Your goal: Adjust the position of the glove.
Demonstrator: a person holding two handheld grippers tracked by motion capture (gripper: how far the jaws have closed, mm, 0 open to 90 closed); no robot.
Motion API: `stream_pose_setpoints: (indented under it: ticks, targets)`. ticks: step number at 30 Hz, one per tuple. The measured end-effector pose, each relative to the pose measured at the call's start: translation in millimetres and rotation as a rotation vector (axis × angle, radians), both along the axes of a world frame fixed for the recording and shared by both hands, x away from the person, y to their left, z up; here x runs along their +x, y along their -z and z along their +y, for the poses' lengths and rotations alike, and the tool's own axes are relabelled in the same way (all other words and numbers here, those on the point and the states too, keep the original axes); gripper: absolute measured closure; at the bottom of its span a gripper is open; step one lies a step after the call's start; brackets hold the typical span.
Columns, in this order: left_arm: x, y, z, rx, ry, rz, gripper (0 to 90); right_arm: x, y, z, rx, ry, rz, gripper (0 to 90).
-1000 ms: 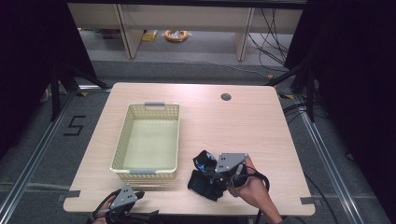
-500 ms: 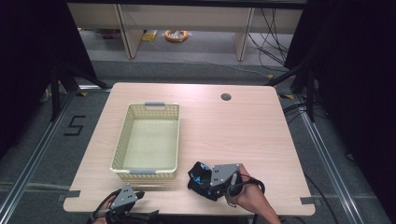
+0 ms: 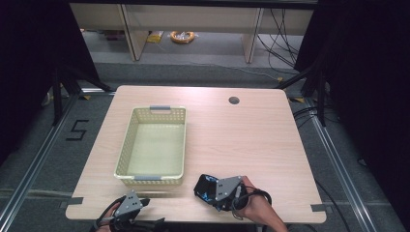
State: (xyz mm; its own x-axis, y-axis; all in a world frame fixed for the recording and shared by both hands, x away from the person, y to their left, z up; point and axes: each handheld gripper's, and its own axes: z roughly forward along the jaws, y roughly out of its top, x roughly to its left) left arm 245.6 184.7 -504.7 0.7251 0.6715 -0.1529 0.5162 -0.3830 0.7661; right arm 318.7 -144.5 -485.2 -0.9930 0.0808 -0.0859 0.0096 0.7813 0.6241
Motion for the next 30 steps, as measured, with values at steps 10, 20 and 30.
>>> stream_pose_setpoints:
  ticks: [10, 20, 30]
  targets:
    - [0.4, -2.2, 2.4, 0.004, 0.019, 0.010, 16.5, -5.7, -9.3, -8.4, 0.084, 0.194, 0.056, 53.4]
    - [-0.9, -0.8, -2.3, -0.042, -0.020, 0.030, 16.5, -11.5, -13.2, -53.7, 0.217, 0.785, 0.143, 47.3]
    - [0.9, -1.6, -1.4, -0.025, 0.010, 0.029, 16.5, -16.4, 5.9, -47.9, 0.185, 0.878, 0.182, 40.0]
